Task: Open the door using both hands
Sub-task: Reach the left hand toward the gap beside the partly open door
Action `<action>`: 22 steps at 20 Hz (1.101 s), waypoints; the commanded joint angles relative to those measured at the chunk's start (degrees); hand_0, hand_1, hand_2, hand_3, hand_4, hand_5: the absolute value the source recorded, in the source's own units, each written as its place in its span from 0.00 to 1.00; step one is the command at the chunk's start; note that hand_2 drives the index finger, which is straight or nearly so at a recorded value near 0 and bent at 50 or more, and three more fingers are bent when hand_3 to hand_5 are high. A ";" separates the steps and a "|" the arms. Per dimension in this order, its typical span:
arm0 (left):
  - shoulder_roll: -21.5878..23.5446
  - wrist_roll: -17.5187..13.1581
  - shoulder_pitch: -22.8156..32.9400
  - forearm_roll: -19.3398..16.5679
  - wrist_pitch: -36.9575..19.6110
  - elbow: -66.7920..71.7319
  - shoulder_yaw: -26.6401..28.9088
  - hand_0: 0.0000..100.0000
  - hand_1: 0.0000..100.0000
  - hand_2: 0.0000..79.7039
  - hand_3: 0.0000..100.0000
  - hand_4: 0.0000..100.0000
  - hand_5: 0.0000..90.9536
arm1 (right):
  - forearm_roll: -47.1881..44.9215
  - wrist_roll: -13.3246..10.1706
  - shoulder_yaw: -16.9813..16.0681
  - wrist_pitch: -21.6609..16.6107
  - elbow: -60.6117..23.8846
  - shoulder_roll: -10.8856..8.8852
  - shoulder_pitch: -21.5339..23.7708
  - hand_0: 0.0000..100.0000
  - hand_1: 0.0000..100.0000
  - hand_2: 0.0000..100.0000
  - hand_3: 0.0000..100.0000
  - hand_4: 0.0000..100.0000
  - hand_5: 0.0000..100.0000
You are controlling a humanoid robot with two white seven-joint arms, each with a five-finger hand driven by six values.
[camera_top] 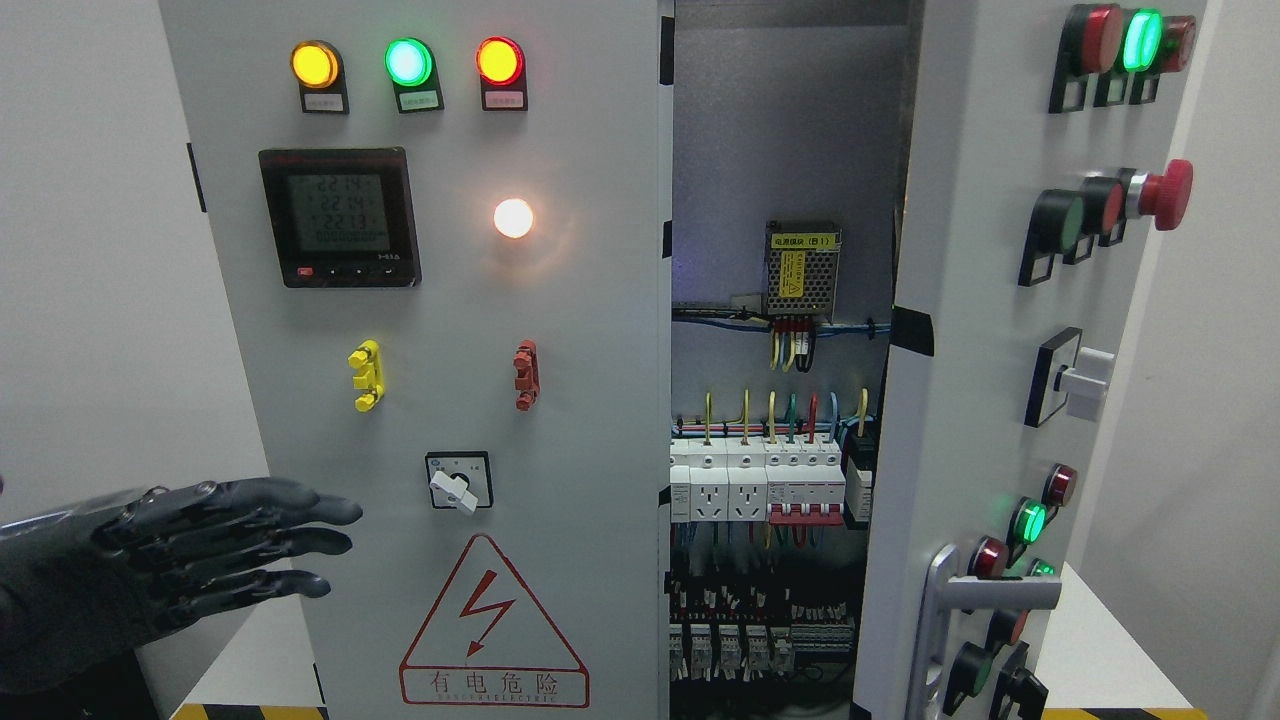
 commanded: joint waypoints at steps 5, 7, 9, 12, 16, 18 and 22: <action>-8.72 2.53 -40.59 11.67 -0.24 2.94 -60.24 0.00 0.00 0.00 0.00 0.00 0.00 | 0.26 -0.05 0.07 0.05 0.00 0.00 0.00 0.38 0.00 0.00 0.00 0.00 0.00; -12.68 3.40 -46.85 15.09 -0.33 6.63 -67.29 0.00 0.00 0.00 0.00 0.00 0.00 | 0.26 -0.05 -0.02 0.05 0.00 0.00 0.09 0.38 0.00 0.00 0.00 0.00 0.00; -15.41 5.59 -50.20 17.91 -0.41 9.27 -71.08 0.00 0.00 0.00 0.00 0.00 0.00 | 0.26 -0.05 -0.02 0.05 0.00 0.00 0.00 0.38 0.00 0.00 0.00 0.00 0.00; -18.66 11.13 -50.74 19.77 -0.41 10.60 -71.45 0.00 0.00 0.00 0.00 0.00 0.00 | 0.26 -0.05 0.07 0.05 0.00 0.00 0.00 0.38 0.00 0.00 0.00 0.00 0.00; -21.39 16.67 -50.13 21.52 -0.33 10.69 -71.18 0.00 0.00 0.00 0.00 0.00 0.00 | 0.26 -0.05 -0.02 0.05 0.00 0.00 0.00 0.38 0.00 0.00 0.00 0.00 0.00; -22.97 16.86 -50.21 22.40 -0.24 11.04 -71.27 0.00 0.00 0.00 0.00 0.00 0.00 | 0.26 -0.05 -0.02 0.05 0.00 0.00 0.00 0.38 0.00 0.00 0.00 0.00 0.00; -29.03 17.56 -52.41 25.48 0.03 14.11 -70.75 0.00 0.00 0.00 0.00 0.00 0.00 | 0.26 -0.05 -0.02 0.05 0.00 0.00 0.00 0.38 0.00 0.00 0.00 0.00 0.00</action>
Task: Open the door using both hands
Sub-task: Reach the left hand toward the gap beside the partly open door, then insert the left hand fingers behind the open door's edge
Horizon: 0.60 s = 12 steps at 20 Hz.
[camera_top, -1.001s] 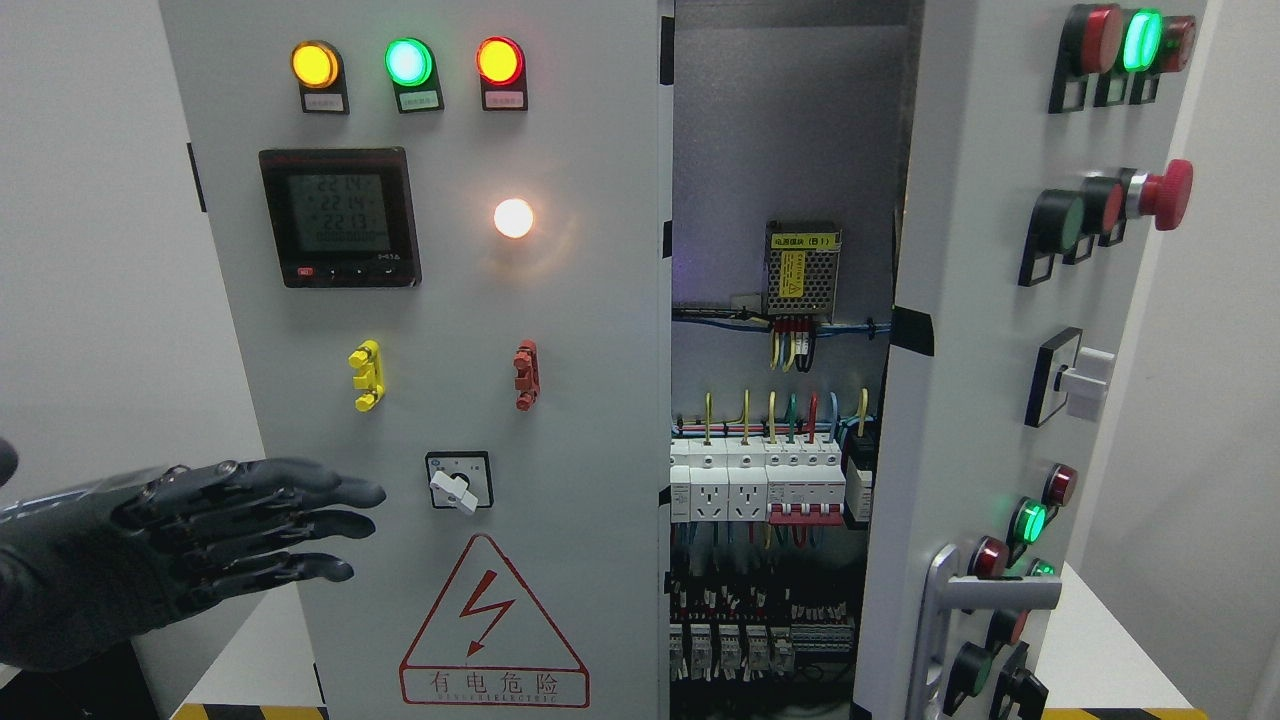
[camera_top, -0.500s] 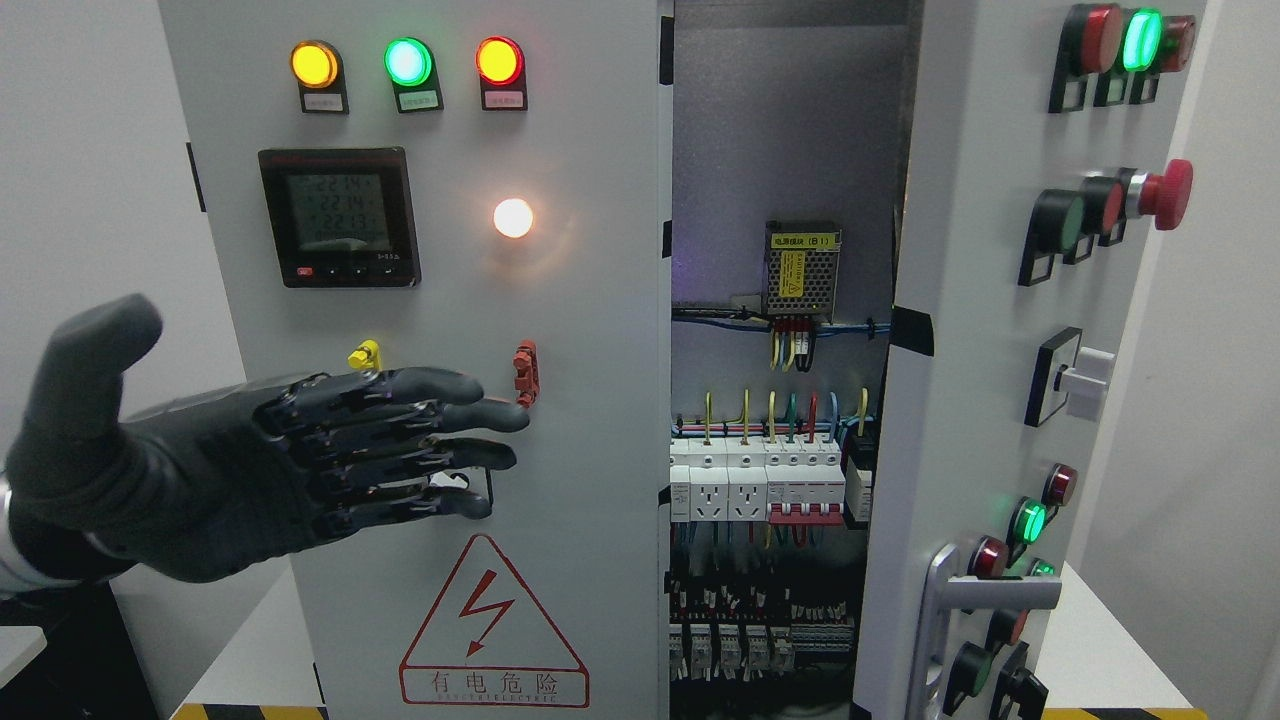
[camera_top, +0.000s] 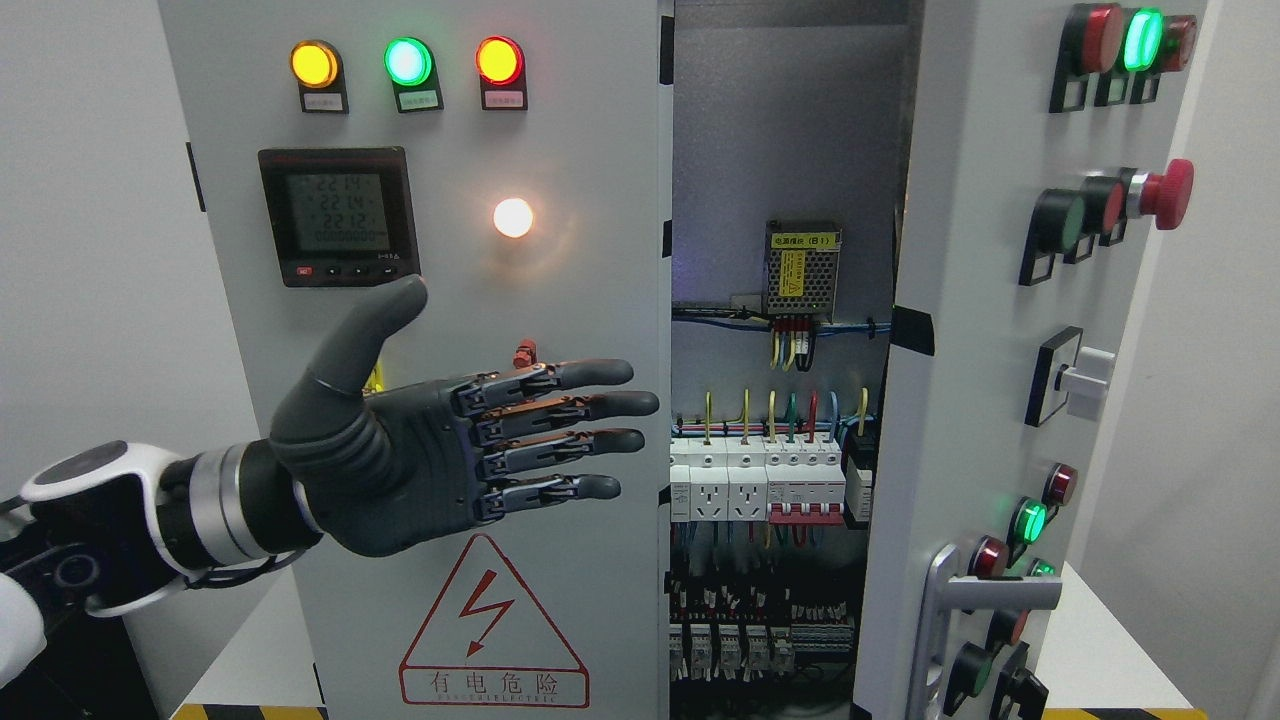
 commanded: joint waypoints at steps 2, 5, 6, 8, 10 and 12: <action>-13.77 0.62 -4.68 5.96 0.49 6.95 -11.42 0.00 0.00 0.00 0.00 0.00 0.00 | 0.35 -0.18 0.05 0.05 0.00 0.00 0.09 0.38 0.00 0.00 0.00 0.00 0.00; -17.90 0.80 -8.02 9.48 1.71 9.33 -11.51 0.00 0.00 0.00 0.00 0.00 0.00 | 0.27 -0.18 -0.04 0.05 0.00 0.00 0.00 0.38 0.00 0.00 0.00 0.00 0.00; -19.22 0.88 -9.08 9.66 2.59 10.03 -11.25 0.00 0.00 0.00 0.00 0.00 0.00 | 0.27 -0.18 -0.04 0.05 0.00 0.00 0.09 0.38 0.00 0.00 0.00 0.00 0.00; -20.90 1.84 -10.05 9.66 3.13 11.18 -10.20 0.00 0.00 0.00 0.00 0.00 0.00 | 0.27 -0.18 -0.04 0.05 0.00 0.00 0.00 0.38 0.00 0.00 0.00 0.00 0.00; -22.74 2.73 -10.58 9.58 3.13 11.45 -9.67 0.00 0.00 0.00 0.00 0.00 0.00 | 0.27 -0.18 -0.04 0.05 0.00 0.00 0.00 0.38 0.00 0.00 0.00 0.00 0.00; -24.06 2.91 -10.67 9.58 3.04 11.53 -9.49 0.00 0.00 0.00 0.00 0.00 0.00 | 0.27 -0.18 -0.04 0.05 0.00 0.00 0.00 0.38 0.00 0.00 0.00 0.00 0.00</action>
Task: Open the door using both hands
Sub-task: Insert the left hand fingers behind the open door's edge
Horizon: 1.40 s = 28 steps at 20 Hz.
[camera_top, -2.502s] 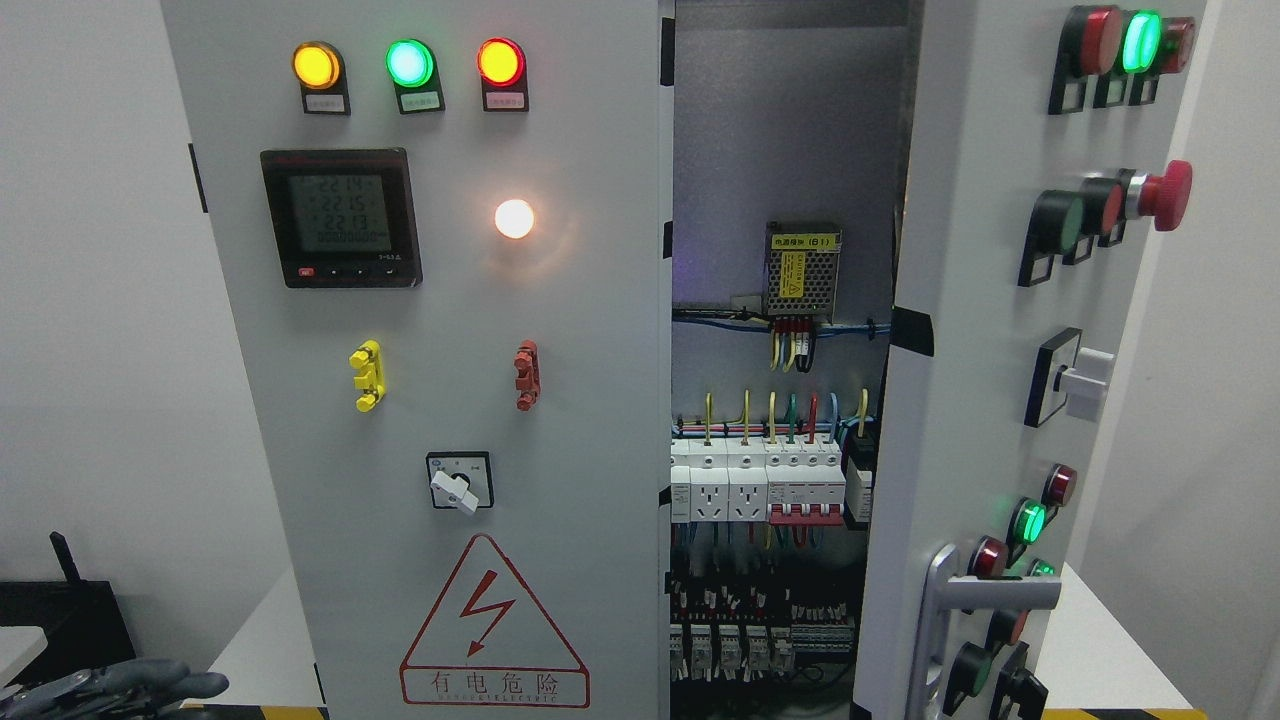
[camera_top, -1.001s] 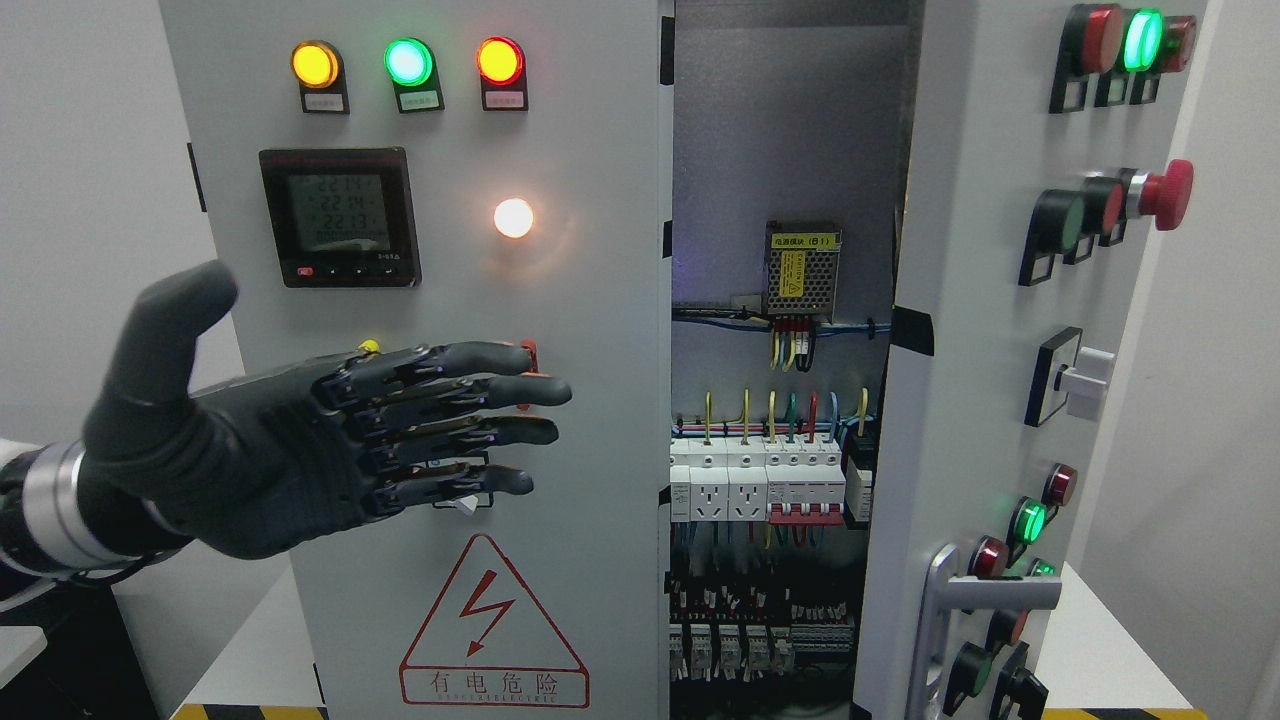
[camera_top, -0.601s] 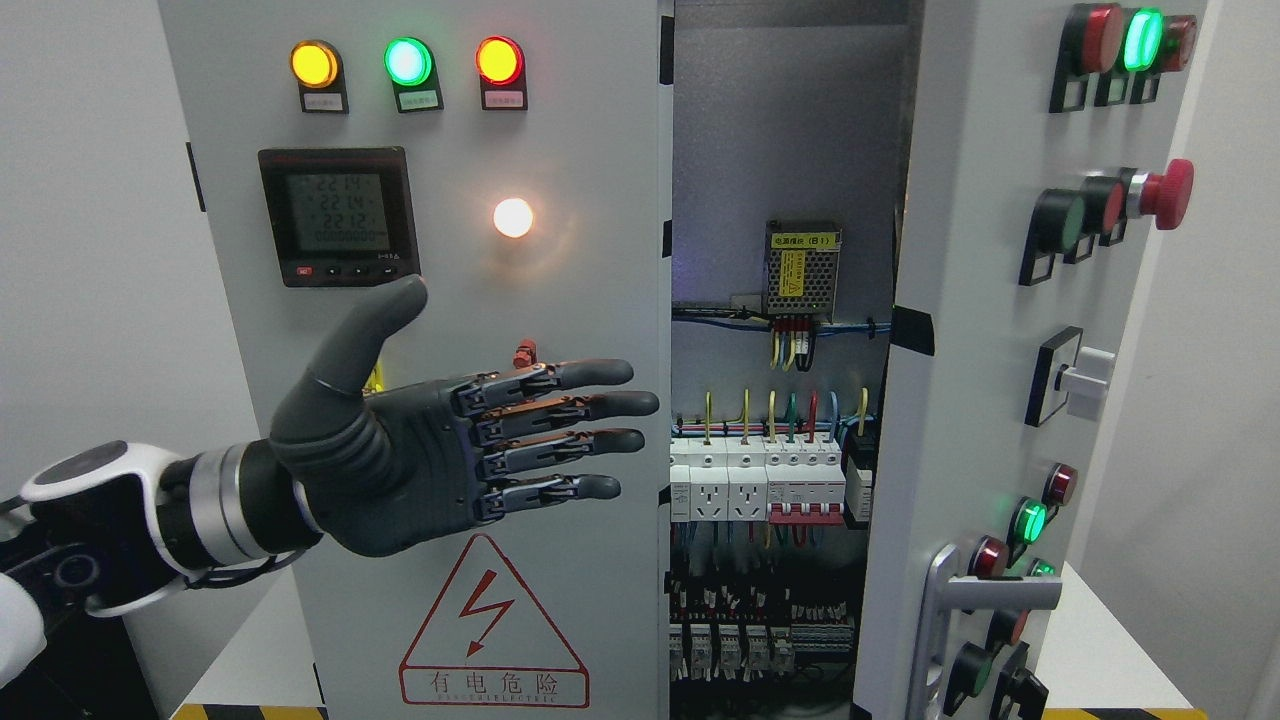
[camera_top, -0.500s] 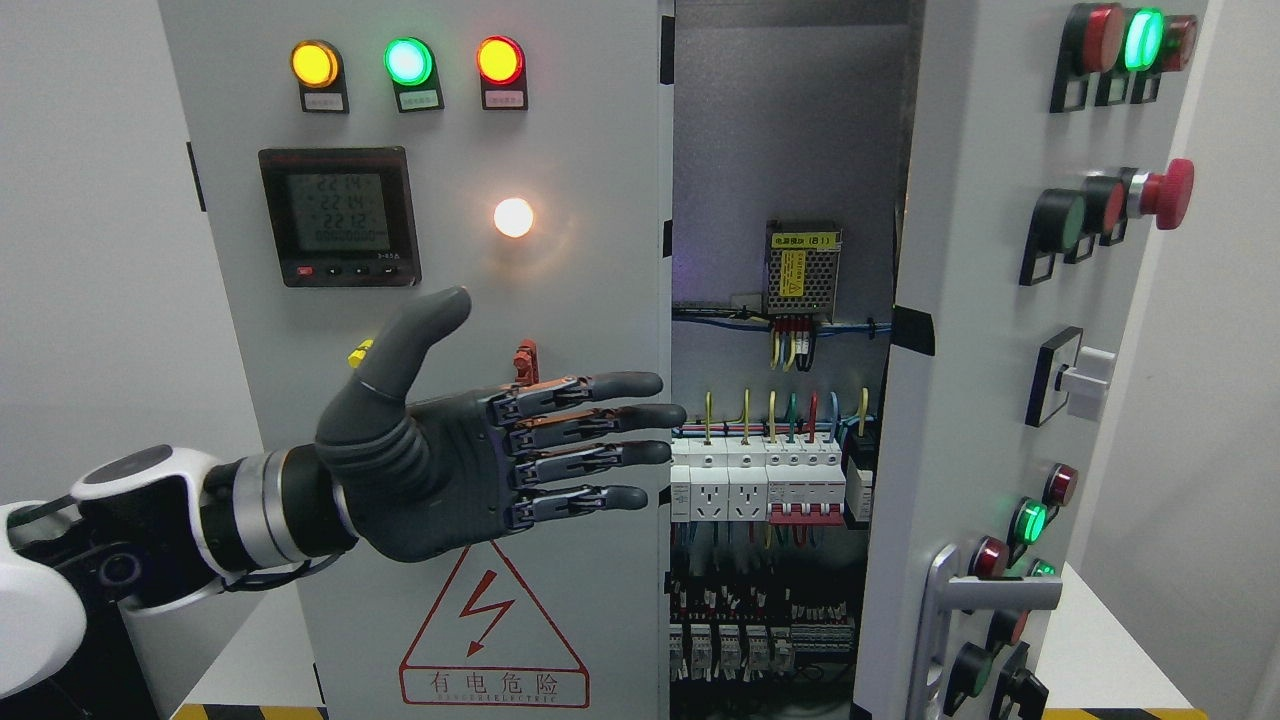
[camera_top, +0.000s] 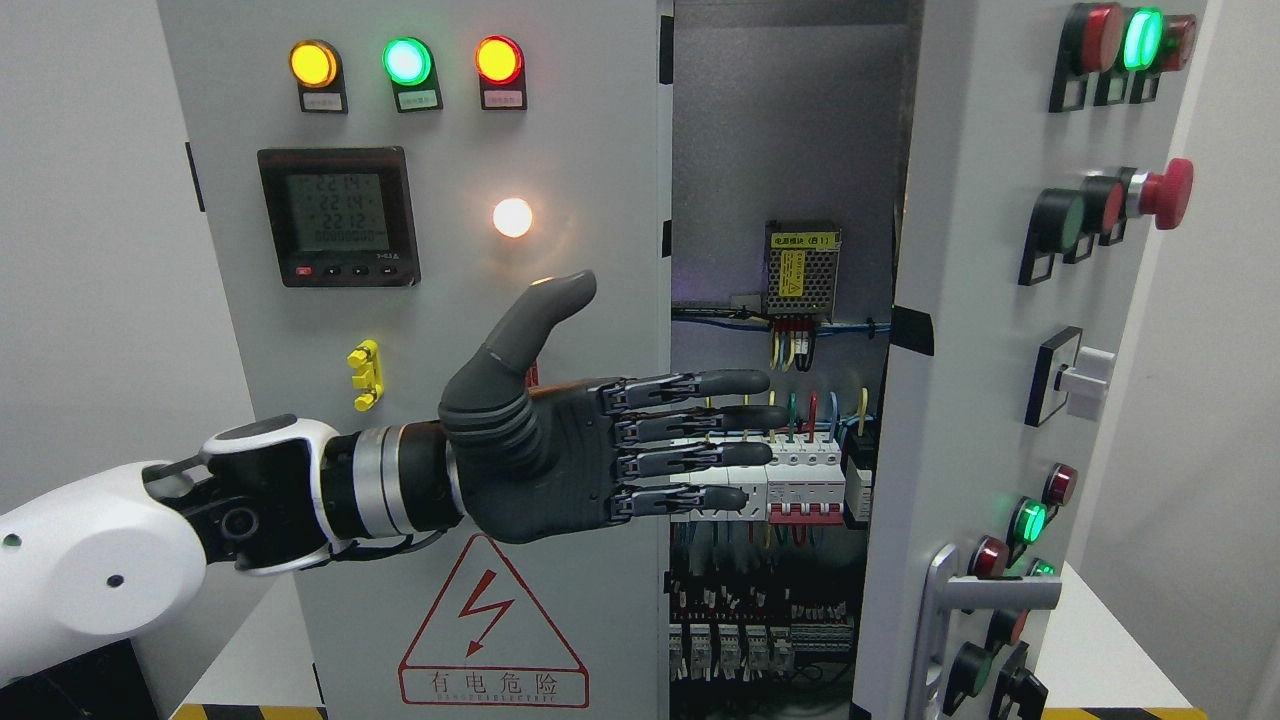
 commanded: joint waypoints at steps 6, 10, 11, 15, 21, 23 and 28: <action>-14.00 2.74 -2.43 1.54 0.20 4.77 -0.76 0.00 0.00 0.00 0.00 0.00 0.00 | 0.26 -0.05 -0.02 0.04 0.00 0.00 -0.01 0.38 0.00 0.00 0.00 0.00 0.00; -15.76 4.69 -2.35 1.54 0.20 4.77 1.17 0.00 0.00 0.00 0.00 0.00 0.00 | 0.26 -0.05 -0.02 0.04 0.00 0.00 -0.01 0.38 0.00 0.00 0.00 0.00 0.00; -16.11 5.04 -2.34 1.54 0.29 4.77 1.44 0.00 0.00 0.00 0.00 0.00 0.00 | 0.26 -0.05 -0.02 0.04 0.00 0.00 -0.01 0.38 0.00 0.00 0.00 0.00 0.00; -17.87 6.62 -2.26 1.45 0.20 4.77 1.53 0.00 0.00 0.00 0.00 0.00 0.00 | 0.26 -0.05 -0.02 0.04 0.00 0.00 -0.01 0.38 0.00 0.00 0.00 0.00 0.00; -19.80 9.25 -2.26 1.28 0.20 4.59 1.44 0.00 0.00 0.00 0.00 0.00 0.00 | 0.35 -0.05 0.07 0.04 0.00 0.00 -0.01 0.38 0.00 0.00 0.00 0.00 0.00; -20.68 10.31 -2.17 1.19 0.20 4.42 1.53 0.00 0.00 0.00 0.00 0.00 0.00 | 0.26 -0.05 -0.02 0.04 0.00 0.00 -0.01 0.38 0.00 0.00 0.00 0.00 0.00; -22.97 12.42 -2.17 1.10 0.20 3.98 1.88 0.00 0.00 0.00 0.00 0.00 0.00 | 0.26 -0.05 -0.02 0.04 0.00 0.00 -0.01 0.38 0.00 0.00 0.00 0.00 0.00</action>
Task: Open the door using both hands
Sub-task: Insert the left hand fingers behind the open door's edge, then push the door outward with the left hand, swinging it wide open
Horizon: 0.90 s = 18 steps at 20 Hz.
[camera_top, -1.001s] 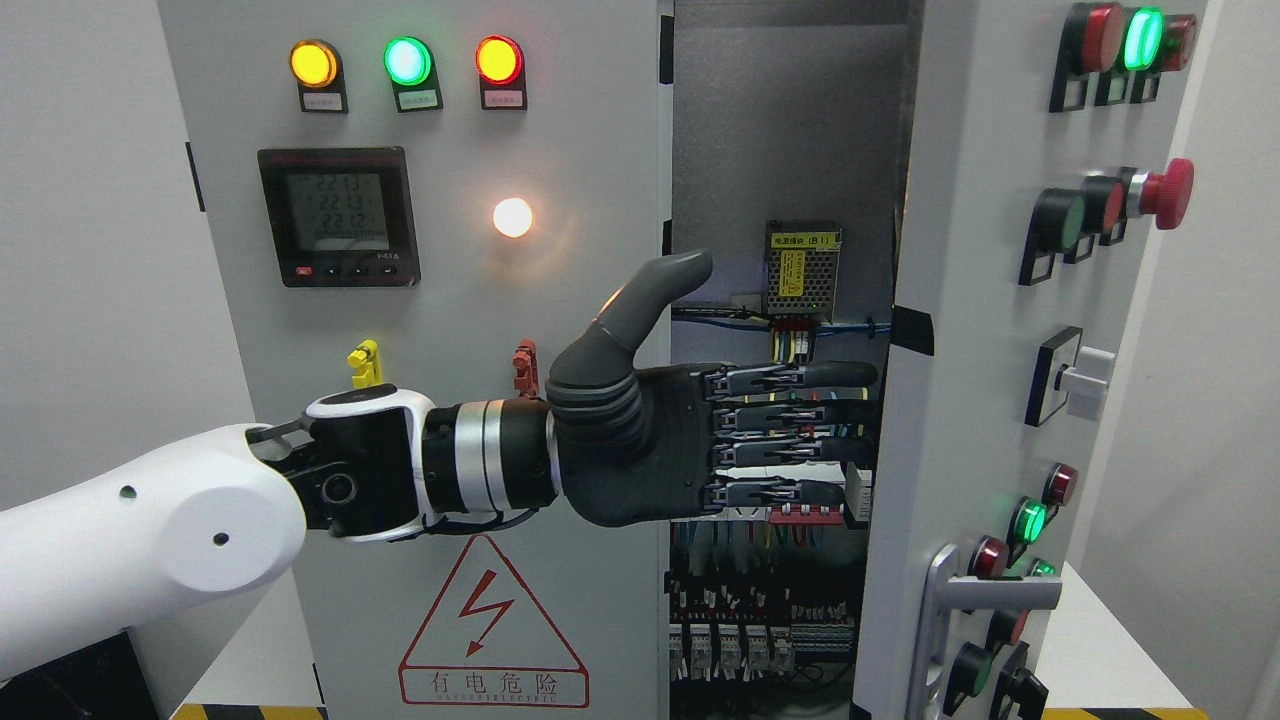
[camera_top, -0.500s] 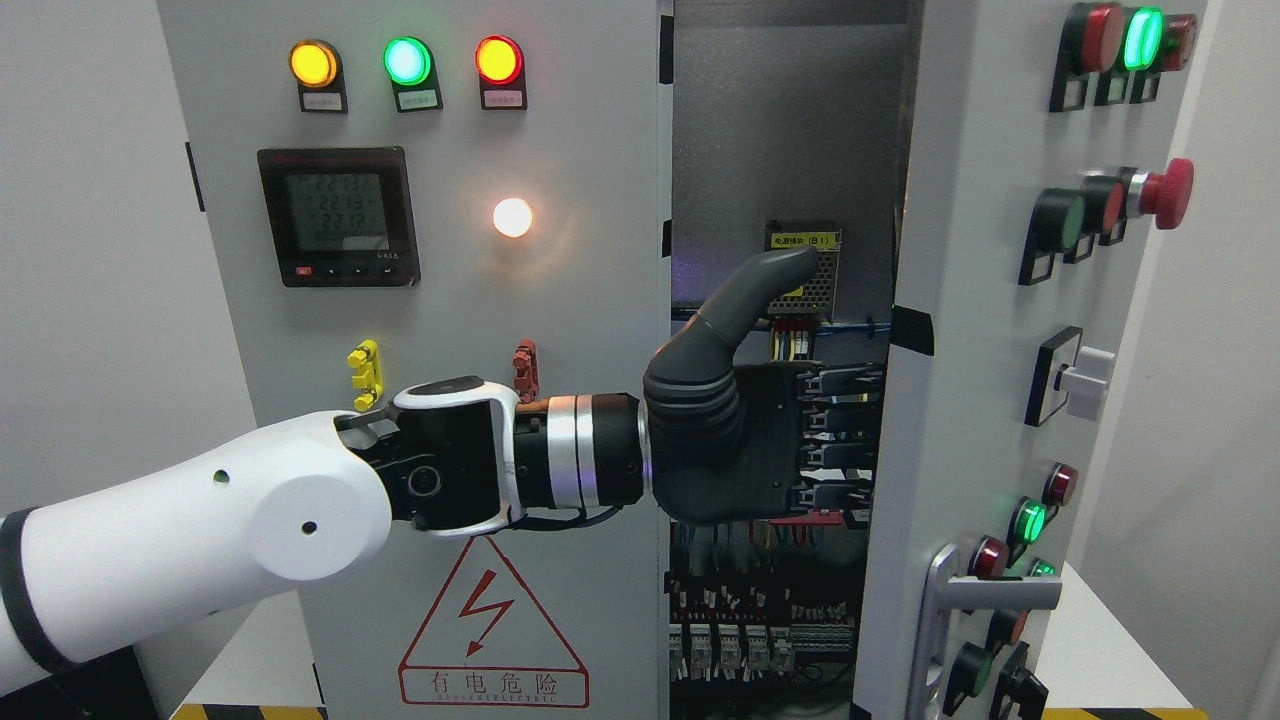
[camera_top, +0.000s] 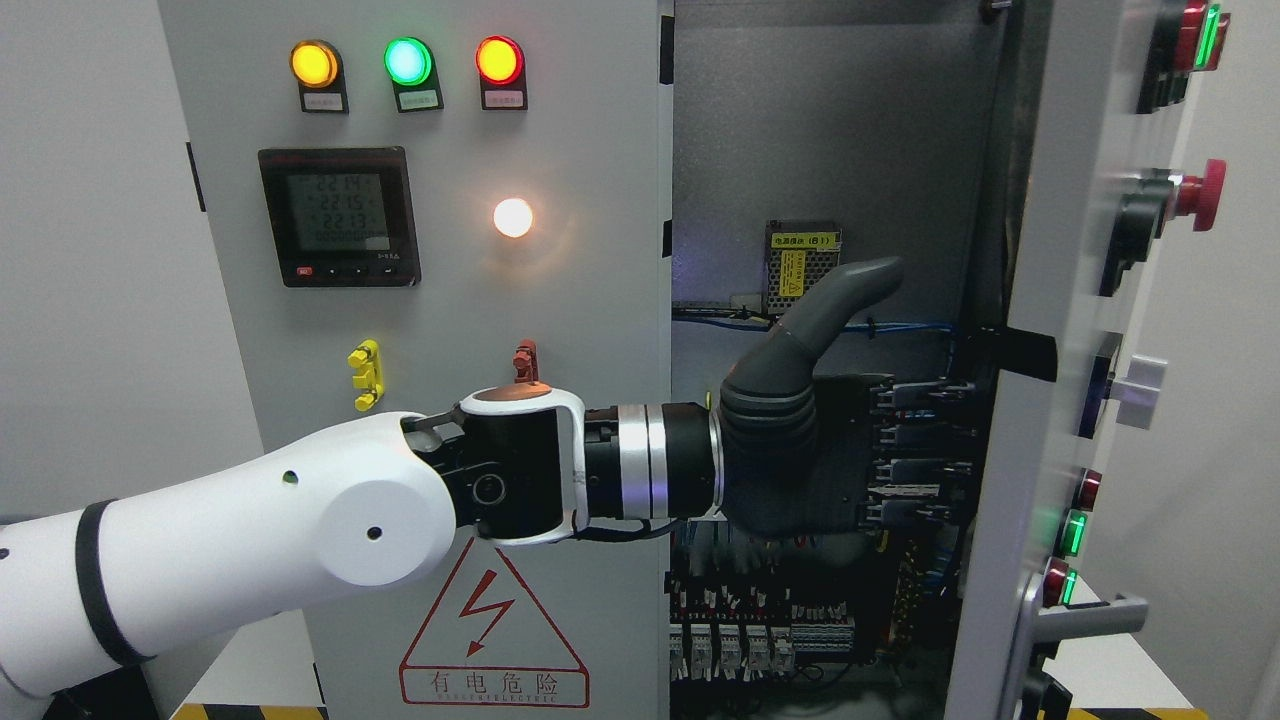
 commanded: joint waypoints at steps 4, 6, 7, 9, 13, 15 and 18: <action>-6.91 1.42 -0.03 -0.35 -0.11 -0.19 1.78 0.00 0.00 0.00 0.00 0.00 0.00 | 0.26 -0.04 -0.02 0.05 0.00 0.00 -0.01 0.38 0.00 0.00 0.00 0.00 0.00; -7.97 3.61 -0.04 -0.44 -0.02 -0.19 2.75 0.00 0.00 0.00 0.00 0.00 0.00 | 0.35 -0.04 -0.02 0.05 0.00 0.00 -0.01 0.38 0.00 0.00 0.00 0.00 0.00; -8.58 4.40 -0.12 -0.79 -0.02 -0.19 2.84 0.00 0.00 0.00 0.00 0.00 0.00 | 0.26 -0.04 -0.02 0.05 0.00 0.00 -0.01 0.38 0.00 0.00 0.00 0.00 0.00; -10.07 4.76 -0.21 -2.63 -0.02 -0.28 3.02 0.00 0.00 0.00 0.00 0.00 0.00 | 0.26 -0.04 0.07 0.05 0.00 0.00 -0.01 0.38 0.00 0.00 0.00 0.00 0.00; -13.41 4.85 -0.04 -5.89 -0.11 -0.28 3.28 0.00 0.00 0.00 0.00 0.00 0.00 | 0.26 -0.04 -0.01 0.05 0.00 0.00 -0.01 0.38 0.00 0.00 0.00 0.00 0.00; -14.82 5.46 0.05 -6.15 -0.20 -0.28 3.37 0.00 0.00 0.00 0.00 0.00 0.00 | 0.26 -0.04 0.07 0.05 0.00 0.00 -0.01 0.38 0.00 0.00 0.00 0.00 0.00; -16.93 6.43 0.05 -6.59 -0.28 -0.11 3.46 0.00 0.00 0.00 0.00 0.00 0.00 | 0.26 -0.04 -0.02 0.05 0.00 0.00 -0.01 0.38 0.00 0.00 0.00 0.00 0.00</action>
